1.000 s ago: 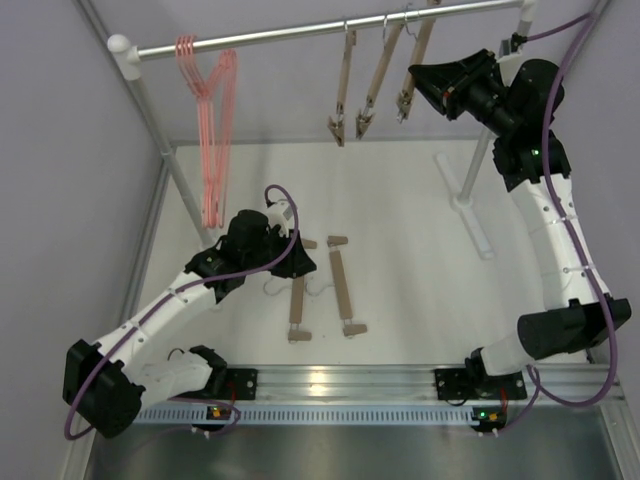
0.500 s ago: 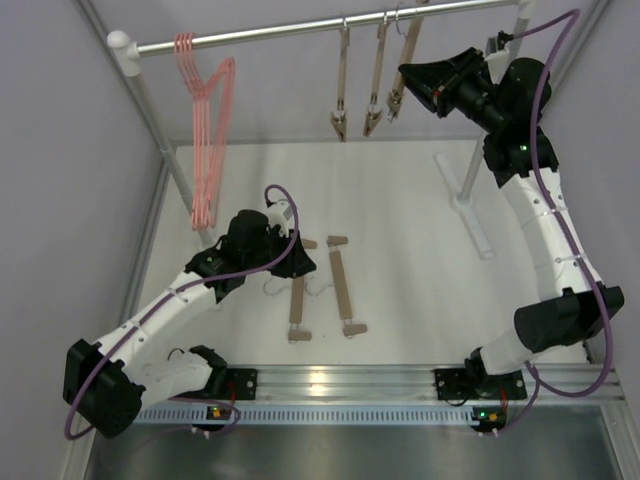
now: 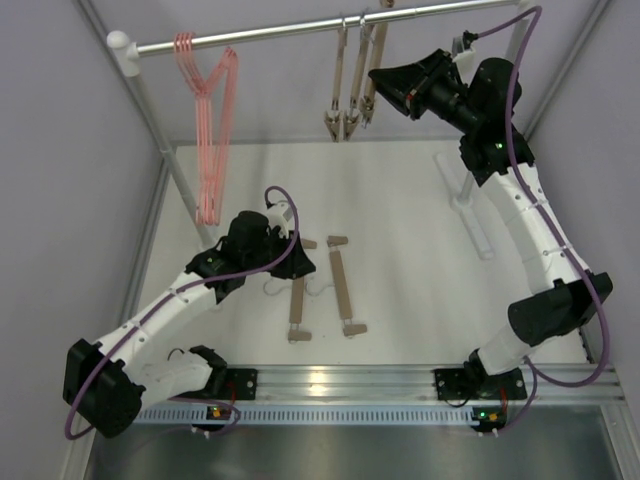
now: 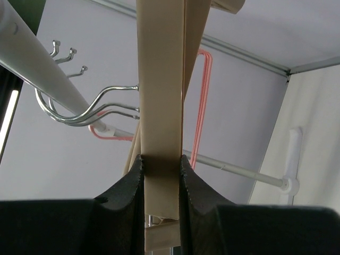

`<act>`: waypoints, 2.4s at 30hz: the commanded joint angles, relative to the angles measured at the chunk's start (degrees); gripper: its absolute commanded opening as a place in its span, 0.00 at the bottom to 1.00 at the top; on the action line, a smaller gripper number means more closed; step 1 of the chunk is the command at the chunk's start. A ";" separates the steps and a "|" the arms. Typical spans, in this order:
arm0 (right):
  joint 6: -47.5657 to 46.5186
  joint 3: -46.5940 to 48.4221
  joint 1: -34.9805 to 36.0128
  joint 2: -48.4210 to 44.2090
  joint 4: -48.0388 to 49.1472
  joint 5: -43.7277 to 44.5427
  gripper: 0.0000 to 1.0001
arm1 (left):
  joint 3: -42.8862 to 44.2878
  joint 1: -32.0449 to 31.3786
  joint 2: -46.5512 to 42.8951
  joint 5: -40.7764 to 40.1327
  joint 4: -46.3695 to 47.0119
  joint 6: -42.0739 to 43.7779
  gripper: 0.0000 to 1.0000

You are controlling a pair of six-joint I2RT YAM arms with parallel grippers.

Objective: Organize the hangers

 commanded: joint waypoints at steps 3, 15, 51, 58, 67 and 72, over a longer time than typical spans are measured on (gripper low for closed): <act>-0.77 2.41 1.89 1.28 1.23 0.52 0.00 | -0.51 0.37 -1.44 -0.53 0.63 0.34 0.36; -2.35 0.39 1.98 -1.17 1.06 1.75 0.26 | -0.77 0.37 -1.88 -0.53 0.36 0.16 0.34; -20.72 -56.20 31.49 -21.77 -19.52 42.35 0.45 | 0.01 0.89 -3.29 -0.80 -0.78 -2.04 0.36; -20.54 -54.19 41.43 -9.98 -15.47 45.60 0.40 | 1.16 0.98 -3.46 -0.71 -2.36 -1.33 0.36; -21.86 -48.30 46.71 2.42 -15.47 47.63 0.43 | 1.16 1.24 -3.82 -0.88 -2.72 -1.16 0.36; -21.69 -47.95 46.71 4.88 -15.82 47.81 0.45 | 1.07 1.51 -3.81 -1.15 -3.07 -0.72 0.36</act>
